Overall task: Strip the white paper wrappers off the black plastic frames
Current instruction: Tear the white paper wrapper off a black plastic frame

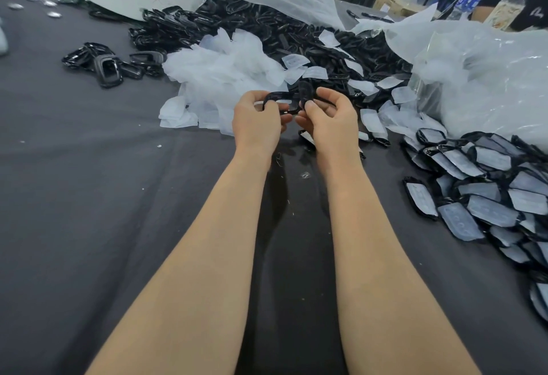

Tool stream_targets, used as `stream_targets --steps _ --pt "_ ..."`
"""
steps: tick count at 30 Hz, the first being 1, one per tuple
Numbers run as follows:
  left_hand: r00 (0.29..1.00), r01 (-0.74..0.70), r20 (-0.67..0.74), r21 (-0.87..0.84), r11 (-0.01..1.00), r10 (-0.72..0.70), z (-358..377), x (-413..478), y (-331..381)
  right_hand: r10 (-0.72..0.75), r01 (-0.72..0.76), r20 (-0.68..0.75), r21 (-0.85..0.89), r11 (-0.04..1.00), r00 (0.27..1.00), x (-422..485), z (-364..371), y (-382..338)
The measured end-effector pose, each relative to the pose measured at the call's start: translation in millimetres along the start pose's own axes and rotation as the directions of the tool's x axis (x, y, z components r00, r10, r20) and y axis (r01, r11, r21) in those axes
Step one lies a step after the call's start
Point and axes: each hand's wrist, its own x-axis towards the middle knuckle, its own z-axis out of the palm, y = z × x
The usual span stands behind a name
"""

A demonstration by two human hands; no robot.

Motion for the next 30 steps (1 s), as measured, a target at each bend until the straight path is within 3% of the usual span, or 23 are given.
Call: stream_targets --steps 7,10,13,17,24,30 --pt "1.000 -0.025 0.005 0.020 1.000 0.024 1.4 0.0 -1.6 -0.063 0.063 0.027 -0.011 0.998 0.998 -3.9 -0.7 -1.7" --pt "0.999 -0.029 0.021 0.025 0.999 0.029 2.0 0.4 -2.3 -0.127 0.115 -0.081 -0.138 0.984 0.989 -2.5 -1.8 0.5" --pt "0.999 -0.029 0.045 0.014 0.999 0.028 2.1 0.0 -2.3 -0.161 0.138 -0.147 -0.150 0.979 0.976 -0.3 -2.2 0.2" --pt "0.995 -0.057 0.077 -0.008 0.998 0.058 3.4 -2.4 -0.9 -0.170 0.159 -0.069 -0.136 0.978 0.983 -1.7 0.6 -0.7" --pt "0.978 -0.123 0.166 -0.010 0.992 0.123 2.5 -0.8 -3.6 -0.125 0.113 -0.082 -0.137 0.984 0.989 -1.3 -0.7 -0.9" --pt "0.974 -0.180 0.152 0.057 0.982 0.169 2.7 -0.7 -4.9 -0.061 0.054 -0.106 -0.074 0.996 0.992 0.6 -2.0 1.1"
